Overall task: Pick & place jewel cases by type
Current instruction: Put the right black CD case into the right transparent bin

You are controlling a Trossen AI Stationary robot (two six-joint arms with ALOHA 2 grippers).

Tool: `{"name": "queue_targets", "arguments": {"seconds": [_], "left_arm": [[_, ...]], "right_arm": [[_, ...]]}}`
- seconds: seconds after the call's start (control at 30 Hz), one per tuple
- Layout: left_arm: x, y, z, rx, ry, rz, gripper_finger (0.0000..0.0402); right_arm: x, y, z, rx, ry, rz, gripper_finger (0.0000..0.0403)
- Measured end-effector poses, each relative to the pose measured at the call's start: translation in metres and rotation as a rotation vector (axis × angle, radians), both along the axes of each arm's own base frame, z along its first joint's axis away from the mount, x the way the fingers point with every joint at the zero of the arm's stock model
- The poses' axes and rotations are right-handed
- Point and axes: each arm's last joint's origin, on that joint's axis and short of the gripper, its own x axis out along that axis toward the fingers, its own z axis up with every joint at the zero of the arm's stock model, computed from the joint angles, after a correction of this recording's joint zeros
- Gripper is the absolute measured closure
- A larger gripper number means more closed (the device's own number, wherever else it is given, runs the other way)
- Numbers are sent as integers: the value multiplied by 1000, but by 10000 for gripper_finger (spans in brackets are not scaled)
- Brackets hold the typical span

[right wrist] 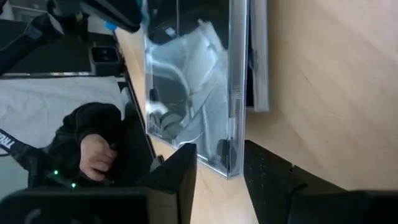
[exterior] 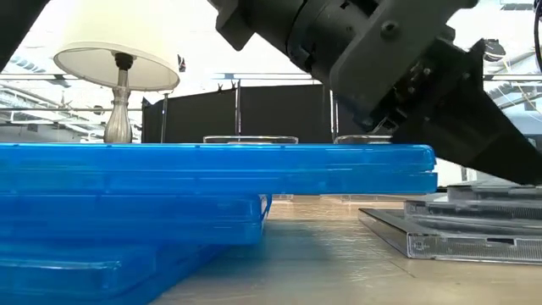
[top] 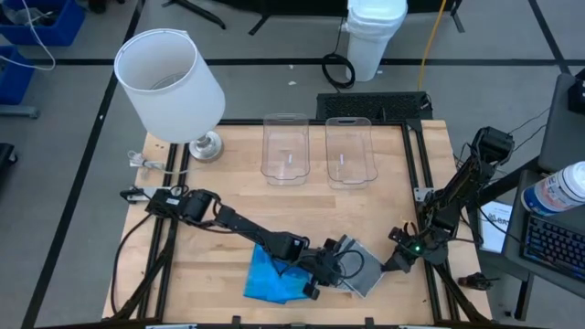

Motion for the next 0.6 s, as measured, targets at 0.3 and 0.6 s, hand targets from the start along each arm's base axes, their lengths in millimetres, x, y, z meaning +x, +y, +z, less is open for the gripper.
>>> {"name": "queue_targets", "arguments": {"seconds": [0.3,0.6], "left_arm": [[1,1,-3,-2,-5,3,355],[2,1,-3,5,-13,-2,355]], "right_arm": [[3,1,4,-42,-92,6,301],[3,1,4,-69,-111,28,343]]}}
